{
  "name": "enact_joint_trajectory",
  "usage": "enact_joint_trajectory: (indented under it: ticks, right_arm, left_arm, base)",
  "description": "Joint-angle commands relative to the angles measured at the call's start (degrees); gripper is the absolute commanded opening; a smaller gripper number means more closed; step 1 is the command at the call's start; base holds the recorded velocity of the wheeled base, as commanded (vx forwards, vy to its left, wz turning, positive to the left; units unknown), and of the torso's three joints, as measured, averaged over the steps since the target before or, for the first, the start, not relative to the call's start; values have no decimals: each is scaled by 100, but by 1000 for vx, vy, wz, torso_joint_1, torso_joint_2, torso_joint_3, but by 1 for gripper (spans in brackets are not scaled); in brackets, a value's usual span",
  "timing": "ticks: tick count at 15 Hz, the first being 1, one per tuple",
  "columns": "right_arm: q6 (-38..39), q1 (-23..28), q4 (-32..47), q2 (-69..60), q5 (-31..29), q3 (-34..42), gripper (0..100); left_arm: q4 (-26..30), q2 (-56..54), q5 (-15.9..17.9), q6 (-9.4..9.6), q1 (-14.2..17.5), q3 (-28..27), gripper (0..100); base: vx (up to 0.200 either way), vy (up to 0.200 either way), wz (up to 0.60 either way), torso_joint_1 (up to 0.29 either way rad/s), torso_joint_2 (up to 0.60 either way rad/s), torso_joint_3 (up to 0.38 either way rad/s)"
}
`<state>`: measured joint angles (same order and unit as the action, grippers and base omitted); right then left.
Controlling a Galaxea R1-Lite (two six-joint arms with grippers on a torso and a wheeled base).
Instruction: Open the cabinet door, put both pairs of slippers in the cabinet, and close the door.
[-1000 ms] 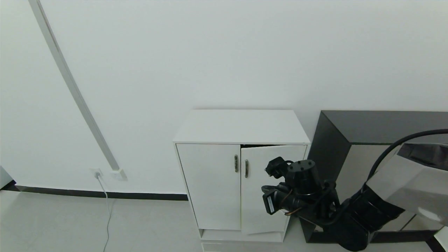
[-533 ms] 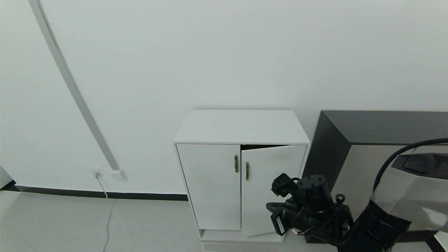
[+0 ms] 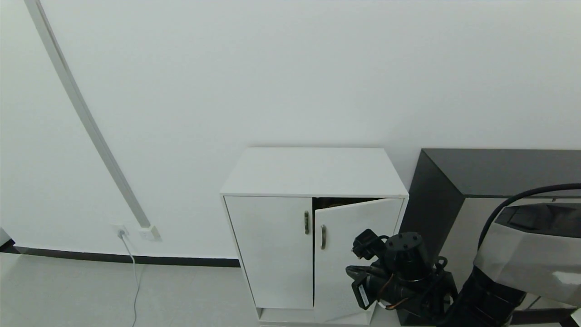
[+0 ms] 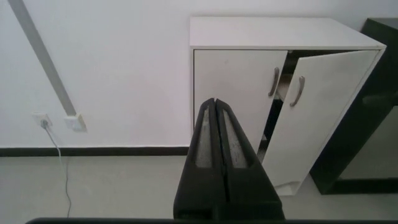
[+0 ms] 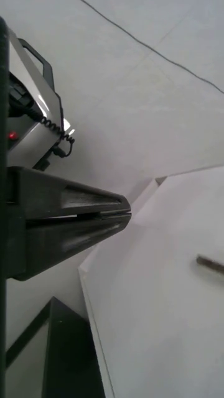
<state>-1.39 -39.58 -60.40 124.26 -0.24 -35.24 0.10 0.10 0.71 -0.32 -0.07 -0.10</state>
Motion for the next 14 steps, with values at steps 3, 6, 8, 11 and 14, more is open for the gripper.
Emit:
enact_joint_trajectory:
  ticks: [3,6,8,11,14]
  right_arm:
    - [7,-14,2,99,7,-9,0]
    - [25,-6,-6,195,7,-106,0]
    - [34,38,-6,292,7,-220,0]
    - [113,117,-121,600,-2,-563,0]
    - [113,214,-156,881,-2,-844,0]
  left_arm:
    - [-1,-1,0,-3,-1,1,0]
    - [-1,-1,0,-12,-1,1,0]
    - [-1,8,0,-3,-1,1,0]
    - [-1,8,0,-12,-1,1,0]
    - [-1,8,0,-12,-1,1,0]
  base:
    - [200,0,0,10,1,1]
    - [67,0,0,1,1,2]
    - [0,0,0,0,0,0]
    - [0,0,0,0,0,0]
    - [0,0,0,0,0,0]
